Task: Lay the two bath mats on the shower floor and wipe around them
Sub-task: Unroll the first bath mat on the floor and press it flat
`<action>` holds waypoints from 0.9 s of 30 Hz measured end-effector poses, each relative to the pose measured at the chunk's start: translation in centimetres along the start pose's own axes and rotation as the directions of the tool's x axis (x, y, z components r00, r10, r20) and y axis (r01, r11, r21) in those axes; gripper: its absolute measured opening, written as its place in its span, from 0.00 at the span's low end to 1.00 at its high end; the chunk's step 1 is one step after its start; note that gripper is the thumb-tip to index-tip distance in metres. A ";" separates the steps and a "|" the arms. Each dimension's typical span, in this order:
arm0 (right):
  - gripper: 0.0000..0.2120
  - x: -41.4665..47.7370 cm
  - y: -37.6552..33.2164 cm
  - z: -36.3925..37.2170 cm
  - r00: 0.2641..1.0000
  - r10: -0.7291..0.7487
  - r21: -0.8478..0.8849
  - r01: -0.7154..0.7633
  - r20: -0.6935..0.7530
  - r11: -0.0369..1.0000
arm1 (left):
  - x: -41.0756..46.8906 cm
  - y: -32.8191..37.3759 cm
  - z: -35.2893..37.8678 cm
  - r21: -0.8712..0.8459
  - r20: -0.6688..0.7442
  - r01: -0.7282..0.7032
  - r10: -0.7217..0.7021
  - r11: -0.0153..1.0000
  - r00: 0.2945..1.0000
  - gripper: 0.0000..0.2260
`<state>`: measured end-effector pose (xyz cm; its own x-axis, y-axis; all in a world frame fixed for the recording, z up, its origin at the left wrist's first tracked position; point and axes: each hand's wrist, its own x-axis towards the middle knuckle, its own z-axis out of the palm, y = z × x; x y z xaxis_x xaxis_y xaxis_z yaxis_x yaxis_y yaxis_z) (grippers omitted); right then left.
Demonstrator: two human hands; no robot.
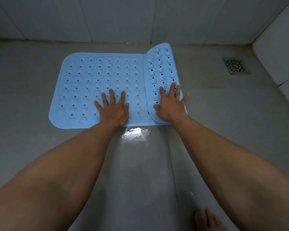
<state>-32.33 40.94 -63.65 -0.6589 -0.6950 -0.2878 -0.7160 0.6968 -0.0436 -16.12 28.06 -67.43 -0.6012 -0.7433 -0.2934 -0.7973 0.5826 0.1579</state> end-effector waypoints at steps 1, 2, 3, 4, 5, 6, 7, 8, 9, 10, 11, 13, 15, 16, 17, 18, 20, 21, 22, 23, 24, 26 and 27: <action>0.36 -0.1 0.4 0.1 1.000 0.006 0.006 -0.006 -0.008 1.000 | -0.1 0.5 0.0 0.000 0.003 -0.011 0.011 1.000 1.000 0.28; 0.36 -0.2 0.8 0.1 1.000 0.012 0.011 -0.011 -0.016 1.000 | -0.1 1.0 0.0 0.000 0.012 -0.024 0.024 1.000 1.000 0.29; 0.36 -0.4 1.1 0.0 1.000 0.013 0.016 -0.012 -0.027 1.000 | 0.0 1.7 -0.2 -0.001 0.028 -0.039 0.039 0.999 0.999 0.31; 0.37 -0.6 1.3 -0.1 0.999 0.000 0.023 0.000 -0.041 1.000 | 0.1 2.4 -0.3 -0.003 0.049 -0.056 0.056 0.998 0.997 0.31; 0.35 -0.7 1.4 -0.2 0.998 -0.030 0.033 0.032 -0.055 0.999 | 0.1 3.0 -0.3 -0.002 0.070 -0.066 0.066 0.998 0.995 0.32; 0.32 -0.8 1.5 -0.2 0.995 -0.073 0.044 0.076 -0.068 0.996 | 0.0 3.6 -0.1 0.001 0.082 -0.067 0.067 0.998 0.994 0.32; 0.29 -0.8 1.6 -0.3 0.991 -0.114 0.044 0.118 -0.072 0.992 | -0.1 4.2 0.2 0.006 0.080 -0.059 0.059 0.998 0.995 0.31; 0.28 -0.7 1.9 -0.3 0.988 -0.144 0.034 0.146 -0.060 0.989 | -0.2 4.6 0.5 0.014 0.073 -0.047 0.046 0.999 0.996 0.31; 0.31 -0.6 2.3 -0.2 0.987 -0.158 0.011 0.158 -0.036 0.987 | -0.4 5.1 0.7 0.018 0.066 -0.034 0.032 0.999 0.997 0.31; 0.35 -0.5 2.6 -0.2 0.987 -0.159 -0.018 0.158 -0.010 0.987 | -0.5 5.5 0.9 0.018 0.062 -0.022 0.020 1.000 0.998 0.31; 0.38 -0.4 3.0 -0.1 0.988 -0.156 -0.047 0.155 -0.001 0.987 | -0.7 5.9 0.9 0.015 0.060 -0.013 0.012 1.000 0.998 0.31; 0.39 -0.4 3.8 -0.1 0.989 -0.148 -0.067 0.147 -0.021 0.987 | -0.7 6.6 0.8 0.019 0.057 -0.027 0.026 0.999 0.998 0.29; 0.36 -0.5 4.6 -0.3 0.991 -0.126 -0.048 0.124 -0.044 0.991 | -0.7 7.3 0.5 0.023 0.054 -0.073 0.071 0.997 0.996 0.28; 0.36 -0.5 5.0 -0.5 0.992 -0.111 -0.039 0.109 -0.053 0.993 | -0.6 7.6 0.5 0.014 0.051 -0.087 0.086 0.996 0.995 0.28; 0.36 -0.5 5.3 -0.7 0.994 -0.095 -0.027 0.094 -0.056 0.995 | -0.6 7.9 0.5 0.004 0.049 -0.090 0.090 0.996 0.995 0.27; 0.36 -0.5 5.6 -0.9 0.995 -0.080 -0.010 0.080 -0.053 0.997 | -0.7 8.0 0.6 0.001 0.049 -0.088 0.088 0.996 0.995 0.28; 0.38 -0.6 6.3 -1.2 0.998 -0.045 0.041 0.047 -0.049 0.998 | -0.8 8.4 0.9 0.022 0.061 -0.090 0.089 0.996 0.994 0.28; 0.37 -0.6 6.7 -1.3 0.998 -0.029 0.071 0.033 -0.049 0.997 | -1.0 8.6 1.1 0.032 0.066 -0.095 0.092 0.995 0.994 0.29; 0.36 -0.7 7.1 -1.5 0.998 -0.017 0.101 0.023 -0.055 0.995 | -1.1 8.8 1.3 0.034 0.067 -0.096 0.094 0.995 0.993 0.29; 0.35 -0.8 7.4 -1.6 0.998 -0.010 0.129 0.019 -0.067 0.992 | -1.1 8.9 1.4 0.031 0.063 -0.095 0.093 0.995 0.994 0.29; 0.34 -0.9 7.8 -1.7 0.997 -0.003 0.155 0.015 -0.082 0.988 | -1.2 9.1 1.5 0.033 0.054 -0.093 0.091 0.995 0.994 0.29; 0.34 -0.9 8.4 -1.8 0.994 0.016 0.186 0.005 -0.108 0.982 | -1.2 9.4 1.4 0.045 0.039 -0.104 0.102 0.994 0.994 0.29; 0.36 -1.0 8.5 -2.0 0.992 0.022 0.179 0.001 -0.124 0.984 | -1.3 9.5 1.3 0.046 0.041 -0.113 0.111 0.993 0.993 0.28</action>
<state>-38.22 47.24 -61.83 -0.6979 -0.6963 -0.1676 -0.6638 0.7167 -0.2140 -22.91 34.97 -66.74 -0.6833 -0.6597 -0.3128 -0.7210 0.6773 0.1464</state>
